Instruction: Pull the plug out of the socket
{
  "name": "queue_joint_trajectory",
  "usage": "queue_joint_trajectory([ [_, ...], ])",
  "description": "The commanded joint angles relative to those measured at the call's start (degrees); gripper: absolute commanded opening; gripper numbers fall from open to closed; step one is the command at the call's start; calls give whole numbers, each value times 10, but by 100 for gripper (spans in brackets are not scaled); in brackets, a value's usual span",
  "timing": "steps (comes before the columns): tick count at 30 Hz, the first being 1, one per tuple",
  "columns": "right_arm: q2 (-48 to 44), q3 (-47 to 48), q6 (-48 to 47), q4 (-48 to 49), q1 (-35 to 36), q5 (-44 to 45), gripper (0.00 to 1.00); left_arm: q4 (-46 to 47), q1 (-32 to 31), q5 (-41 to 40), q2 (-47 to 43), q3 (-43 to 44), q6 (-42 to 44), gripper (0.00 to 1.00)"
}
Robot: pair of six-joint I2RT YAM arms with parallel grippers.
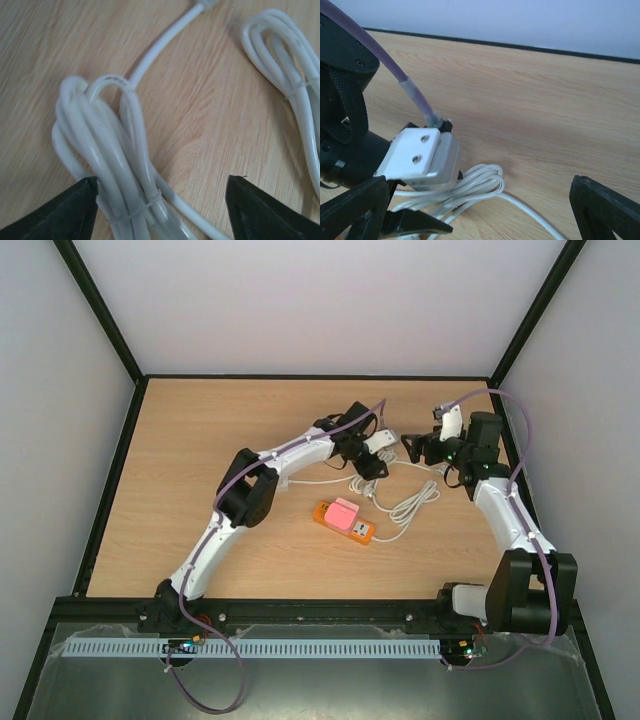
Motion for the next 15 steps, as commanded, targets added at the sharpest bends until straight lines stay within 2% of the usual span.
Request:
queue_joint_trajectory([
  [1, -30, -13, 9, 41, 1, -1, 98, -13, 2, 14, -20, 19, -1, 80],
  [3, -33, -11, 10, 45, 1, -12, 98, -19, 11, 21, -41, 13, -2, 97],
  [4, -33, -10, 9, 46, 1, -19, 98, -22, 17, 26, -52, 10, -3, 99],
  [8, -23, -6, -1, 62, 2, -68, 98, -40, 54, 32, -114, -18, 3, 100],
  [11, -8, 10, -26, 67, 3, -125, 98, -32, 93, 49, -192, -82, 7, 100],
  [15, 28, 49, -5, 85, 11, -150, 98, -27, 162, 45, -281, -171, 13, 100],
])
